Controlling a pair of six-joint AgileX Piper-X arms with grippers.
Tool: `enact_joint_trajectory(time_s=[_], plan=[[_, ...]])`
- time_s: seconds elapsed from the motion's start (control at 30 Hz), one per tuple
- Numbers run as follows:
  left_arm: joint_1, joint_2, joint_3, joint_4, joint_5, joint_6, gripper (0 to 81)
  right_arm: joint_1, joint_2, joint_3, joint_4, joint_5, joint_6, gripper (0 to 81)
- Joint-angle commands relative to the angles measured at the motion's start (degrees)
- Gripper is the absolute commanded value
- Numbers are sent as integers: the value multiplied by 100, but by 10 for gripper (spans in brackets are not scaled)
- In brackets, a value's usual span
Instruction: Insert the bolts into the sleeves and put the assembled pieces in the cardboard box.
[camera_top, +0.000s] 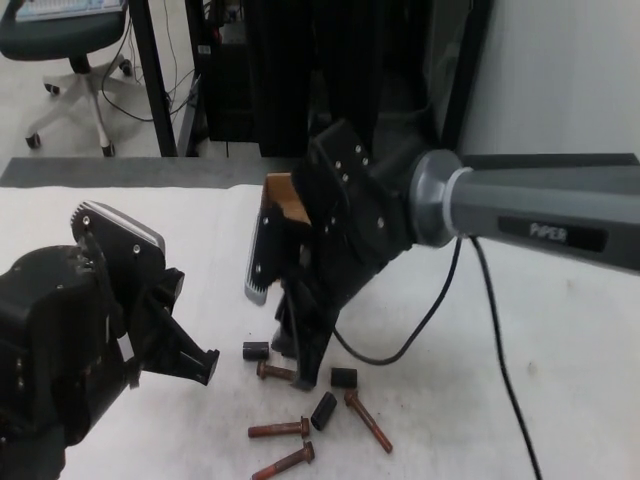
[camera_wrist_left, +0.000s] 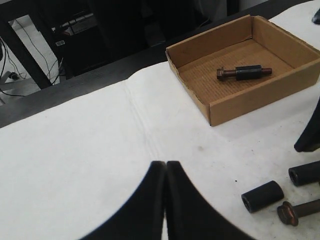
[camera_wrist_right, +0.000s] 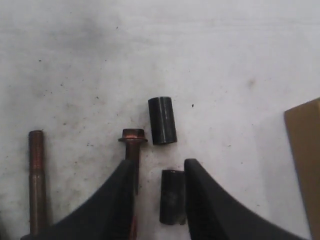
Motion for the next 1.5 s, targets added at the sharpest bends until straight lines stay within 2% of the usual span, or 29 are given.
enact_joint_trajectory(time_s=[0.0,0.47,0.83,1.13,1.2,1.27,1.37,1.47], plan=[[8,12,-48,-33,-58,131,3,-2,499,23,153,144,-52,314],[8,12,-48,-33,-58,213,3,21,792,8,-74,279,-52,314],[8,12,-48,-33,-58,250,3,517,792,-31,-323,418,-305,314],[8,12,-48,-33,-58,250,3,502,792,-54,-191,758,-305,288],[8,12,-48,-33,-58,250,3,484,792,-54,-169,768,-305,261],[8,12,-48,-33,-58,250,3,486,792,-54,-182,769,-305,195],[8,12,-48,-33,-58,250,3,486,792,-54,-191,769,-305,13],[8,12,-48,-33,-58,250,3,486,792,-54,-191,769,-305,6]])
